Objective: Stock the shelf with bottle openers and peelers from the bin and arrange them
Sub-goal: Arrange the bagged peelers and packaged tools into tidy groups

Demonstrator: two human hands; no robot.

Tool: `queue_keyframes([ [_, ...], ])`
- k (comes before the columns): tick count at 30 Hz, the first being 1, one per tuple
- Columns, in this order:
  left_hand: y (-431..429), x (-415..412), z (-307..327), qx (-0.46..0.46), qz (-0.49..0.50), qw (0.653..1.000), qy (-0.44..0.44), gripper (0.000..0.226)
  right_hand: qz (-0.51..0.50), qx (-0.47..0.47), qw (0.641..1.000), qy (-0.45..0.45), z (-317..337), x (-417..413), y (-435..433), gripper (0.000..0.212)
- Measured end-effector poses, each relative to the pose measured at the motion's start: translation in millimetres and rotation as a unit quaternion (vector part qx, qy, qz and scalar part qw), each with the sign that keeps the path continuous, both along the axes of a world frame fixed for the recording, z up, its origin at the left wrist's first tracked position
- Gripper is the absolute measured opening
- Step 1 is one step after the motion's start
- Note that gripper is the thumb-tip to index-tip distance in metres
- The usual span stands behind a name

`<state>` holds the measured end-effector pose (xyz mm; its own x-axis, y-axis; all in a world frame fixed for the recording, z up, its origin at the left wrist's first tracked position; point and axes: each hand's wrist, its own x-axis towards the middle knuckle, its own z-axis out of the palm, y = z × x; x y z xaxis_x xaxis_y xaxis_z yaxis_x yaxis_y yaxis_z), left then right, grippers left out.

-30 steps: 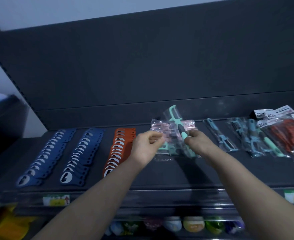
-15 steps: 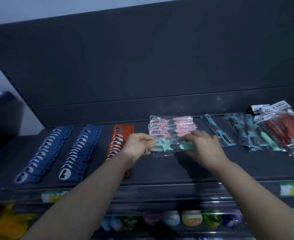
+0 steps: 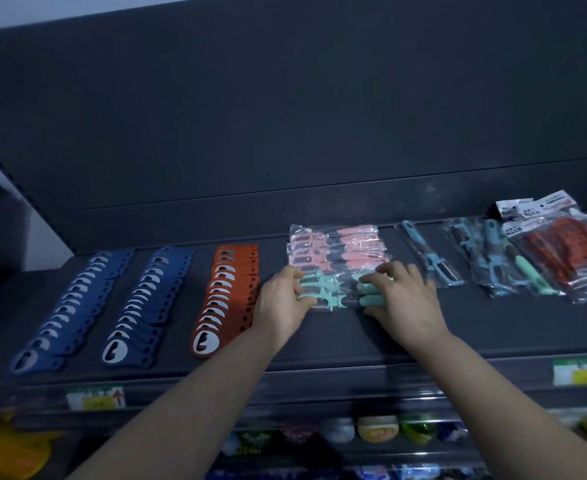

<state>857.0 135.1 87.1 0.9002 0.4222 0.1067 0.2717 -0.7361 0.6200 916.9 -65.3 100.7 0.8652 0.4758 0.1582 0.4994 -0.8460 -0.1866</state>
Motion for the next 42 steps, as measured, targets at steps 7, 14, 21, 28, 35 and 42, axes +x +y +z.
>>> queue_keyframes([
  [7, 4, -7, 8, 0.068, -0.079, 0.994, 0.037, 0.060, 0.008, 0.074, 0.993, 0.094, -19, 11, 5, 0.040],
  [14, 4, 2, 6, 0.060, -0.030, 0.996, 0.066, 0.052, 0.013, 0.071, 0.993, 0.089, -21, 23, 17, 0.042],
  [21, -13, 21, 27, 0.102, -0.045, 0.994, 0.017, 0.048, 0.027, 0.073, 0.995, 0.056, -5, 20, 3, 0.043],
  [28, -98, 83, 41, 0.082, -0.112, 0.990, 0.013, 0.026, -0.107, 0.082, 0.991, -0.012, 14, 53, -85, 0.032],
  [35, -205, 142, 38, 0.114, -0.236, 0.965, 0.021, 0.027, -0.192, -0.029, 0.981, 0.005, 27, 109, -170, 0.035],
  [42, -225, 163, 25, 0.202, -0.178, 0.954, 0.131, 0.043, -0.111, 0.002, 0.990, 0.082, 16, 128, -171, 0.026],
])
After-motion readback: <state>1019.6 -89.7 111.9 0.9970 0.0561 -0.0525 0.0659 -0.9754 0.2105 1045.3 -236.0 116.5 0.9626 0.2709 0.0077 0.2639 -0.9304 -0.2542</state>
